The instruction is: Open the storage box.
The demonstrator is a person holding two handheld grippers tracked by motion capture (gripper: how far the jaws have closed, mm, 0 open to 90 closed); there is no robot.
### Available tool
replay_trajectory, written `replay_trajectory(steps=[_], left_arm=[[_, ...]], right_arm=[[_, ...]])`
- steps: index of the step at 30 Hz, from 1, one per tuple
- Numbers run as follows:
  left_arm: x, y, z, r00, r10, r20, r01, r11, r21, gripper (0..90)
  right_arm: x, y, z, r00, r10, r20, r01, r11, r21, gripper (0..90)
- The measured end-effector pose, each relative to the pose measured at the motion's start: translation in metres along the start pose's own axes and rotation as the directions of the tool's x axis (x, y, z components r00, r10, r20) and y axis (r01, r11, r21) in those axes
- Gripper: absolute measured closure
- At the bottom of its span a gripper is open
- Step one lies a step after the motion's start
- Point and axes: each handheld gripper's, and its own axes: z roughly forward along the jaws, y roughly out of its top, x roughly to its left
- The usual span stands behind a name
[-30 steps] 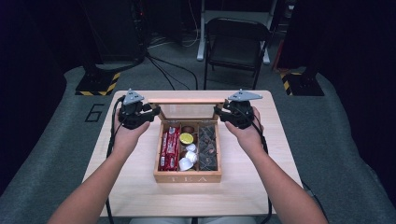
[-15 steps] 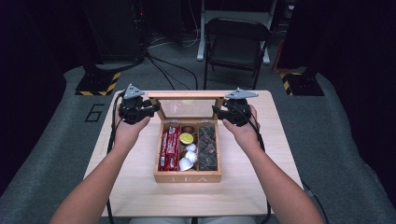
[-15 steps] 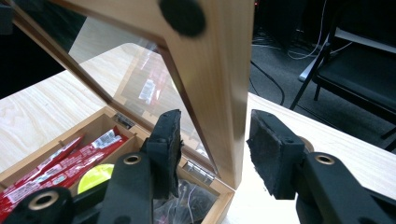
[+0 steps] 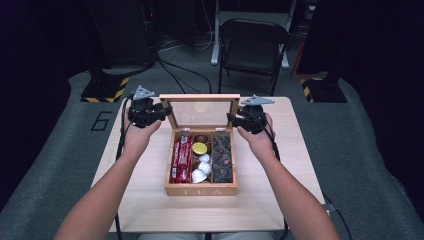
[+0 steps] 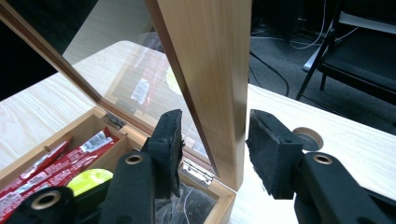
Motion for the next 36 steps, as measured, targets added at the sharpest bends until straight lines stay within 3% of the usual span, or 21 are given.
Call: replay_trajectory(steps=[6,15,36], left_arm=[[0.003,0.001,0.003,0.9998,-0.018,0.001,0.018,0.9997,-0.014,62.7],[0.007,0.004,0.007,0.9994,-0.033,0.007,0.033,0.9993,-0.015,62.8],[0.009,0.010,0.014,0.9993,-0.035,-0.015,0.034,0.9994,-0.007,63.7]], right_arm=[[0.000,-0.003,0.007,0.9998,-0.015,0.011,0.015,1.000,0.013,55.3],[-0.004,-0.008,0.017,0.9999,0.004,0.013,-0.004,1.000,0.023,55.3],[-0.010,-0.020,0.035,0.9998,0.006,0.017,-0.007,0.998,0.066,57.9]])
